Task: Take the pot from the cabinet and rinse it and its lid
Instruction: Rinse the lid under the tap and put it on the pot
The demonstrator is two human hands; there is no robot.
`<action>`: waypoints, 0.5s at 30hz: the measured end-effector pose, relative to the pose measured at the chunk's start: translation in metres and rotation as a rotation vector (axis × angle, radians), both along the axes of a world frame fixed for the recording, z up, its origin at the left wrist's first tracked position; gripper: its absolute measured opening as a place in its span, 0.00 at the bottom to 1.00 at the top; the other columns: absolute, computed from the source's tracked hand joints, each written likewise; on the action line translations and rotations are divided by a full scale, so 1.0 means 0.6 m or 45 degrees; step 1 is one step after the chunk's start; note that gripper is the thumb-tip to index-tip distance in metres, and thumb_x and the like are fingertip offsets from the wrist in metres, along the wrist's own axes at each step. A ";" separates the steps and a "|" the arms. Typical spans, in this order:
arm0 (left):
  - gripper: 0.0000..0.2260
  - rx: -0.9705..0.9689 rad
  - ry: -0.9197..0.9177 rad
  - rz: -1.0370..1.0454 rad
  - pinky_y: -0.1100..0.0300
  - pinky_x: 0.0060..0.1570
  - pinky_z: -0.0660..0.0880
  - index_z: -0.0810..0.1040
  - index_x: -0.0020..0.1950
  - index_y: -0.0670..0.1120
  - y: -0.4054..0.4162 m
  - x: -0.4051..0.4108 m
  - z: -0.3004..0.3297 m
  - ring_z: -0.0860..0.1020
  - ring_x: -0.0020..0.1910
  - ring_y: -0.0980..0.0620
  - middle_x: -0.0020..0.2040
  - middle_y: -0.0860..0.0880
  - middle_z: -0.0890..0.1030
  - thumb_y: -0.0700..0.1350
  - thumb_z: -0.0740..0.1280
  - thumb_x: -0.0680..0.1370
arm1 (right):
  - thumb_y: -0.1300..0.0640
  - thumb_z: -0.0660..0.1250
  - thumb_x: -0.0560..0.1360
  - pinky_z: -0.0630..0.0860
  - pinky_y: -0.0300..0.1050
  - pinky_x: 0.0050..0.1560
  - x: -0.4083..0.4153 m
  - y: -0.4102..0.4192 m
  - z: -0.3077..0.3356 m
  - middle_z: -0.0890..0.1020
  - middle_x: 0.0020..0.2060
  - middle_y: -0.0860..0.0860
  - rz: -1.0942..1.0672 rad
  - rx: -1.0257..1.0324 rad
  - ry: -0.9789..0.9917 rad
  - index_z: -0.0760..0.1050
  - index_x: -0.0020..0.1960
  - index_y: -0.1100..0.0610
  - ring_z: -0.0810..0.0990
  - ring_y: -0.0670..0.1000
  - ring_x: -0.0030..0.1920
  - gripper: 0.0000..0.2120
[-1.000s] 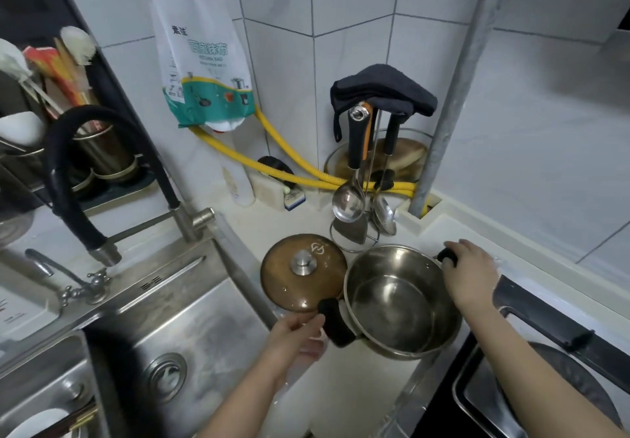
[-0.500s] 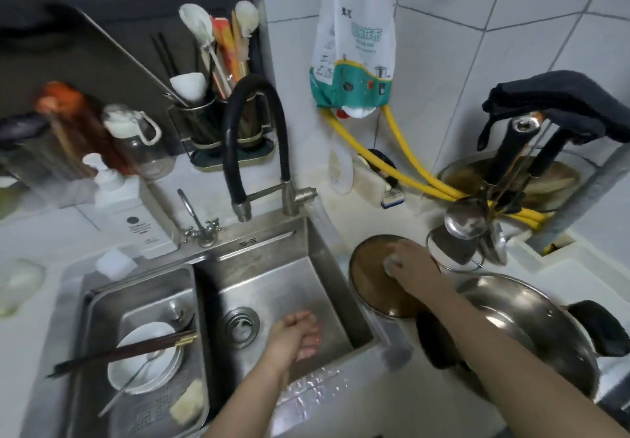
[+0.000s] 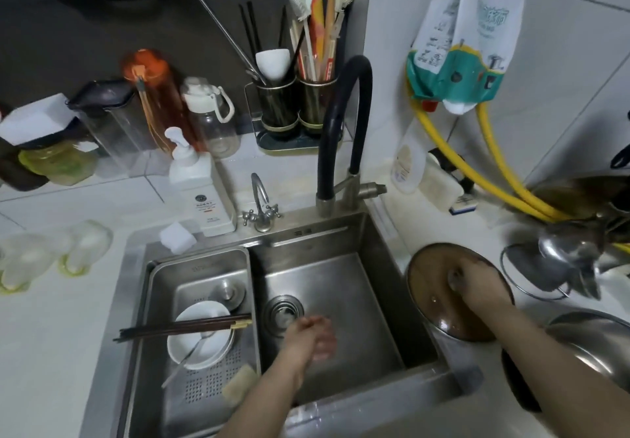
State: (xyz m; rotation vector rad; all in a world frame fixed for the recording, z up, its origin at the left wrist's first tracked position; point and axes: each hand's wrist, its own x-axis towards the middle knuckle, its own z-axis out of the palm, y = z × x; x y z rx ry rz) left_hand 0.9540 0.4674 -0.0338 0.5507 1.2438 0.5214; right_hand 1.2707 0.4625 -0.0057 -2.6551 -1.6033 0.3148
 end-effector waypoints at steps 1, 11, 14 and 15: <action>0.09 0.002 -0.011 -0.010 0.68 0.21 0.69 0.73 0.40 0.46 0.005 -0.004 0.001 0.71 0.21 0.56 0.25 0.51 0.74 0.34 0.62 0.78 | 0.54 0.65 0.72 0.76 0.52 0.50 -0.013 0.003 0.009 0.83 0.46 0.62 0.018 0.026 0.026 0.77 0.45 0.60 0.80 0.62 0.49 0.09; 0.05 0.173 -0.159 -0.032 0.64 0.33 0.74 0.78 0.44 0.45 0.075 -0.017 0.056 0.78 0.32 0.55 0.34 0.49 0.80 0.40 0.64 0.78 | 0.60 0.70 0.70 0.66 0.36 0.48 -0.218 0.035 0.105 0.80 0.52 0.52 0.203 0.232 0.459 0.74 0.59 0.57 0.78 0.53 0.54 0.17; 0.07 0.146 -0.258 -0.020 0.57 0.40 0.78 0.78 0.52 0.40 0.089 -0.028 0.065 0.82 0.38 0.50 0.39 0.46 0.84 0.40 0.65 0.77 | 0.60 0.70 0.70 0.66 0.36 0.56 -0.262 0.047 0.101 0.79 0.59 0.53 0.243 0.208 0.510 0.74 0.62 0.56 0.76 0.53 0.60 0.20; 0.10 0.117 -0.287 0.012 0.54 0.42 0.79 0.77 0.56 0.38 0.093 -0.033 0.066 0.82 0.40 0.47 0.43 0.43 0.84 0.39 0.65 0.76 | 0.60 0.70 0.70 0.65 0.35 0.56 -0.270 0.051 0.098 0.78 0.60 0.53 0.251 0.210 0.525 0.74 0.62 0.56 0.75 0.53 0.61 0.20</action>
